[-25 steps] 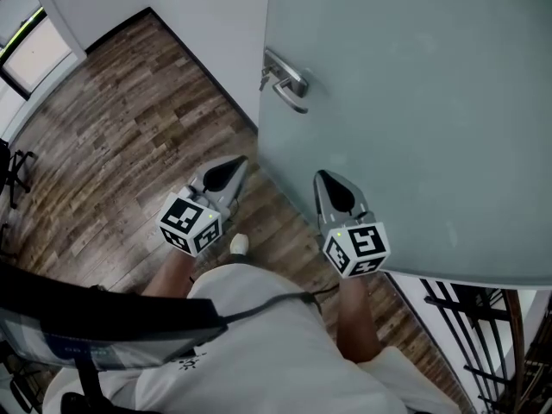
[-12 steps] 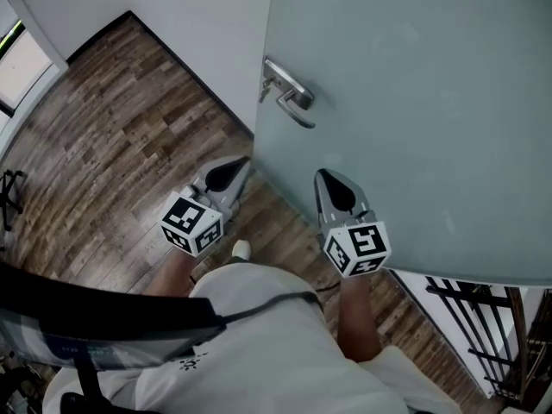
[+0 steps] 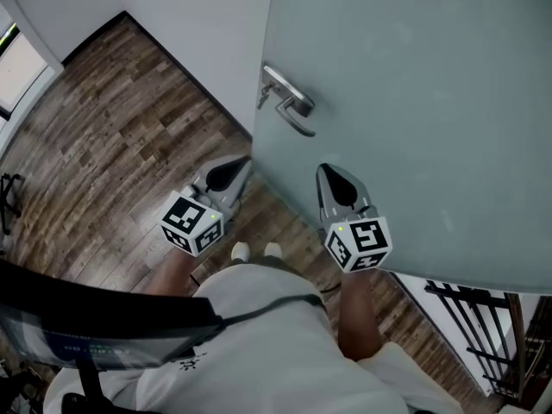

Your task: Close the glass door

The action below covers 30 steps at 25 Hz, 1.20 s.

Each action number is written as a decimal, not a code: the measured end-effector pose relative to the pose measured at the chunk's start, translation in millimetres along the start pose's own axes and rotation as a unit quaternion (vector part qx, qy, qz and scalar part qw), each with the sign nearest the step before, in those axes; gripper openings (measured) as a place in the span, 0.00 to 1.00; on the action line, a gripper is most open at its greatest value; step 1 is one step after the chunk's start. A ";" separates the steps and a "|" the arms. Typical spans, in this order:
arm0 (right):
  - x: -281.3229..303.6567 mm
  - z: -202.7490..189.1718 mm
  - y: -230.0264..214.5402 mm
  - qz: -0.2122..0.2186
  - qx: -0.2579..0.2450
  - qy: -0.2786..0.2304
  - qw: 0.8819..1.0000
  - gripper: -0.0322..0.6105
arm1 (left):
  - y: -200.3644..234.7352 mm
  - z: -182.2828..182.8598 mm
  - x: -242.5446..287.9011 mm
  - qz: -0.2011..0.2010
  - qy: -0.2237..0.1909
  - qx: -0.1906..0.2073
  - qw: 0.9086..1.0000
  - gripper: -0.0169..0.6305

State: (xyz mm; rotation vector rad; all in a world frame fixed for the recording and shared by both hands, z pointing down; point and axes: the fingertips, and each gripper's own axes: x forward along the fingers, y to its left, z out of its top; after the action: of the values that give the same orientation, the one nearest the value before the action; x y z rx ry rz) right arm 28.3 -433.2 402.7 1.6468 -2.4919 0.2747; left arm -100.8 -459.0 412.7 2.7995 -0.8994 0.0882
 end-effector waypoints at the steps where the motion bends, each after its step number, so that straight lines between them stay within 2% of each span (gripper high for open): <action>1: 2.3 0.5 -1.2 0.004 -0.001 0.000 1.000 0.06 | -0.7 0.6 2.1 0.002 0.000 0.001 1.000 0.03; 3: 6.3 0.2 -4.2 0.010 -0.010 0.003 1.000 0.06 | -3.7 0.8 5.2 0.009 0.000 0.001 1.000 0.03; 5: 11.3 -0.8 -9.1 0.008 -0.039 0.012 0.999 0.06 | -9.1 1.8 7.4 0.015 0.000 0.001 1.000 0.03; 9: 32.8 -10.7 -22.4 -0.013 -0.150 0.053 0.987 0.07 | -18.5 0.1 13.7 0.022 0.002 0.000 1.000 0.03; 14: 76.1 -33.0 -29.1 -0.010 -0.252 0.107 0.962 0.30 | -17.7 -7.5 17.7 0.033 0.009 -0.001 0.999 0.03; 17: 97.4 -45.0 -32.1 -0.006 -0.295 0.131 0.946 0.34 | -19.8 -7.6 15.7 0.037 0.007 -0.001 0.999 0.04; 22: 126.4 -57.6 -34.7 0.018 -0.316 0.171 0.933 0.34 | -20.5 -6.8 5.2 0.046 0.006 -0.003 0.999 0.03; 28: 147.4 -67.4 -36.1 0.042 -0.292 0.200 0.934 0.33 | -13.8 -12.5 -7.6 0.053 0.013 -0.005 0.998 0.03; 30: 149.4 -70.2 -37.4 0.043 -0.286 0.206 0.935 0.24 | -10.4 -12.8 -11.7 0.054 0.013 -0.005 0.998 0.04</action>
State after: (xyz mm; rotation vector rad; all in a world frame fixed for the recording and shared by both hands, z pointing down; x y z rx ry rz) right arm 5.7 -565.1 506.3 1.1124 -2.0579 -0.0902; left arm -104.2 -441.3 422.1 2.7322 -1.0411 0.1358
